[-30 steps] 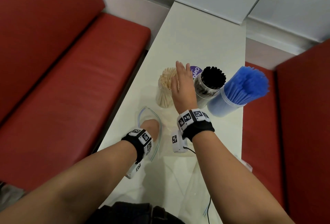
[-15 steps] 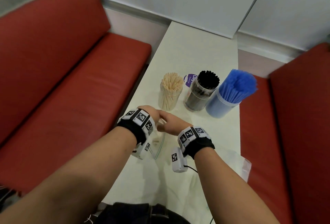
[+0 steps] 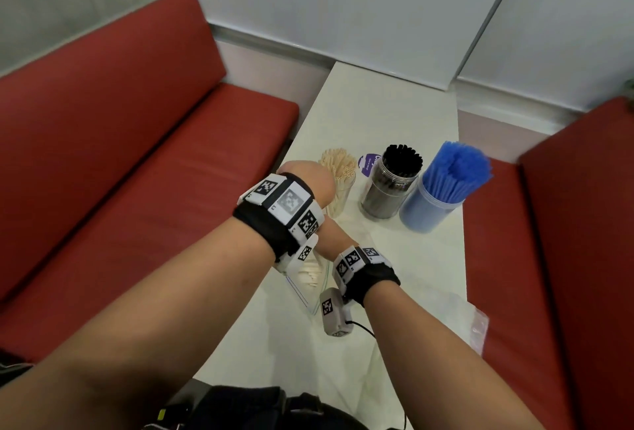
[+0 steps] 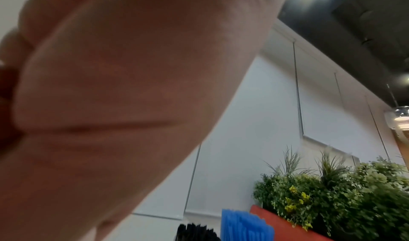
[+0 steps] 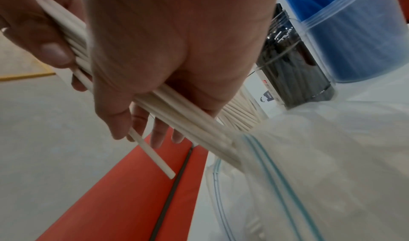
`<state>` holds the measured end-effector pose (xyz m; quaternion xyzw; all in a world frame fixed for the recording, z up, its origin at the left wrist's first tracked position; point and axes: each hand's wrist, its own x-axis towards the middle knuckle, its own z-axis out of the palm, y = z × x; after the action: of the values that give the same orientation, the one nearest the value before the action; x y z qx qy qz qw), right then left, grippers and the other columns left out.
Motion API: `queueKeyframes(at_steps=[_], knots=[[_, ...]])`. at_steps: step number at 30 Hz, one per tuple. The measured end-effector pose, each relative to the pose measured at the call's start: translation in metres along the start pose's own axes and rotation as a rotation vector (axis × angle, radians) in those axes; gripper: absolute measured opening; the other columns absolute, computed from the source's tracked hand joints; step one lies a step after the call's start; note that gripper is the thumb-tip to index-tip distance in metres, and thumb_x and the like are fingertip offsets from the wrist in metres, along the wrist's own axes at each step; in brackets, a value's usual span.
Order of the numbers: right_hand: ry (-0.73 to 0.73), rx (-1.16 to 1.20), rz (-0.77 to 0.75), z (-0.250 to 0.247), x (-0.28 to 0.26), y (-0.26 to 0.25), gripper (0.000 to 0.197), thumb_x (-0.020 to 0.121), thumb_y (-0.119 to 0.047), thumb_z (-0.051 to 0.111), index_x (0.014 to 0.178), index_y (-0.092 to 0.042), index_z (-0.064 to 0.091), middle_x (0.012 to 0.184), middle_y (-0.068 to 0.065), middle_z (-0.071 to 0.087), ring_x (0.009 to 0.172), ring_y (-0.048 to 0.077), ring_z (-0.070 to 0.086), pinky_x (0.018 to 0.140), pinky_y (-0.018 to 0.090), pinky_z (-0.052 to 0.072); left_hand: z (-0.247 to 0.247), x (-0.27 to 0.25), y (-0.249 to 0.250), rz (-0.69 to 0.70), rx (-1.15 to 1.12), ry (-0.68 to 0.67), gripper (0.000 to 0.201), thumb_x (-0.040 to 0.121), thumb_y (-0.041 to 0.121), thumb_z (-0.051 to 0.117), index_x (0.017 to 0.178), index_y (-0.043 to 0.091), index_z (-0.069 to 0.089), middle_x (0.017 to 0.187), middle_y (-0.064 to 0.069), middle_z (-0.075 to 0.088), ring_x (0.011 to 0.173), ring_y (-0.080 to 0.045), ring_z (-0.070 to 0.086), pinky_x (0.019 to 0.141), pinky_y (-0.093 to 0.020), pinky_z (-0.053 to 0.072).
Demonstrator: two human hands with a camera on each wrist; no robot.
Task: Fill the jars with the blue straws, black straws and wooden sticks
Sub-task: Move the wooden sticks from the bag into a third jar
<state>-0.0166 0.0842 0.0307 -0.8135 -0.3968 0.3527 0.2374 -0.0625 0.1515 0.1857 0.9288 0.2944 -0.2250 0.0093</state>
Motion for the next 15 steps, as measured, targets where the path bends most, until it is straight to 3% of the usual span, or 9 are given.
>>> queueKeyframes(at_steps=[3, 4, 5, 6, 7, 8, 10, 11, 15], knots=[[0.050, 0.141, -0.066, -0.011, -0.009, -0.009, 0.037, 0.096, 0.002, 0.056, 0.067, -0.019, 0.048, 0.070, -0.006, 0.049, 0.065, 0.005, 0.045, 0.067, 0.018, 0.042, 0.013, 0.014, 0.004, -0.028, 0.128, 0.050, 0.038, 0.103, 0.011, 0.032, 0.129, -0.006, 0.055, 0.129, 0.002, 0.062, 0.121, -0.014, 0.057, 0.058, -0.020, 0.035], [0.078, 0.162, -0.094, -0.014, -0.012, -0.008, 0.031, 0.094, -0.001, 0.059, 0.070, -0.019, 0.051, 0.071, -0.006, 0.053, 0.064, 0.006, 0.048, 0.061, 0.010, 0.042, 0.009, 0.000, -0.004, -0.084, 0.214, 0.061, 0.040, 0.104, 0.005, 0.027, 0.132, -0.016, 0.046, 0.128, 0.013, 0.063, 0.120, -0.003, 0.056, 0.077, -0.020, 0.043], [0.100, 0.179, -0.116, -0.017, -0.016, -0.010, 0.027, 0.094, -0.004, 0.062, 0.071, -0.017, 0.053, 0.070, -0.002, 0.056, 0.064, 0.009, 0.050, 0.059, 0.006, 0.043, 0.010, 0.002, -0.009, -0.084, 0.335, 0.163, 0.041, 0.104, 0.000, 0.022, 0.136, -0.022, 0.034, 0.132, 0.016, 0.060, 0.124, 0.002, 0.051, 0.104, -0.029, 0.038], [0.108, 0.213, -0.116, -0.019, -0.019, -0.011, 0.021, 0.094, -0.008, 0.062, 0.074, -0.011, 0.058, 0.072, 0.007, 0.061, 0.066, 0.015, 0.055, 0.065, 0.012, 0.050, 0.009, 0.007, -0.008, -0.044, 0.374, 0.214, 0.041, 0.105, 0.000, 0.021, 0.140, -0.019, 0.026, 0.142, 0.007, 0.053, 0.133, -0.005, 0.044, 0.116, -0.035, 0.022], [0.110, 0.232, -0.122, -0.021, -0.021, -0.012, 0.017, 0.096, -0.011, 0.062, 0.081, -0.003, 0.064, 0.080, 0.018, 0.067, 0.073, 0.025, 0.060, 0.077, 0.026, 0.055, 0.005, 0.017, -0.004, 0.047, 0.345, 0.168, 0.040, 0.105, 0.001, 0.026, 0.142, -0.014, 0.029, 0.148, -0.007, 0.046, 0.137, -0.017, 0.041, 0.117, -0.036, 0.015], [0.122, 0.262, -0.123, -0.021, -0.021, -0.011, 0.018, 0.098, -0.013, 0.060, 0.091, 0.002, 0.068, 0.090, 0.024, 0.070, 0.081, 0.033, 0.063, 0.083, 0.037, 0.054, -0.004, 0.019, -0.003, 0.164, 0.242, 0.066, 0.038, 0.104, 0.002, 0.031, 0.139, -0.009, 0.040, 0.144, -0.017, 0.046, 0.131, -0.025, 0.046, 0.114, -0.034, 0.022], [0.155, 0.356, -0.093, -0.021, -0.021, -0.010, 0.024, 0.101, -0.015, 0.057, 0.105, 0.006, 0.068, 0.098, 0.028, 0.071, 0.083, 0.032, 0.062, 0.080, 0.037, 0.053, -0.021, 0.018, 0.000, 0.267, 0.193, 0.116, 0.025, 0.098, 0.000, 0.042, 0.115, -0.003, 0.061, 0.112, -0.017, 0.063, 0.088, -0.024, 0.060, 0.087, -0.029, 0.045], [0.170, 0.409, -0.086, -0.021, -0.022, -0.010, 0.027, 0.102, -0.016, 0.057, 0.106, 0.010, 0.065, 0.095, 0.029, 0.070, 0.078, 0.027, 0.061, 0.074, 0.032, 0.052, -0.022, 0.014, 0.003, 0.288, 0.201, 0.168, 0.020, 0.093, 0.000, 0.049, 0.107, 0.001, 0.063, 0.099, -0.012, 0.065, 0.074, -0.021, 0.057, 0.075, -0.031, 0.046], [0.272, 0.658, -0.089, -0.032, -0.029, -0.006, 0.025, 0.100, -0.020, 0.062, 0.084, -0.003, 0.056, 0.065, 0.013, 0.050, 0.048, 0.008, 0.049, 0.050, 0.016, 0.046, -0.019, 0.038, -0.009, 0.352, -0.022, 0.255, 0.061, 0.083, -0.002, 0.054, 0.137, 0.023, 0.044, 0.127, -0.006, 0.050, 0.110, -0.030, 0.054, 0.077, -0.036, 0.043]])
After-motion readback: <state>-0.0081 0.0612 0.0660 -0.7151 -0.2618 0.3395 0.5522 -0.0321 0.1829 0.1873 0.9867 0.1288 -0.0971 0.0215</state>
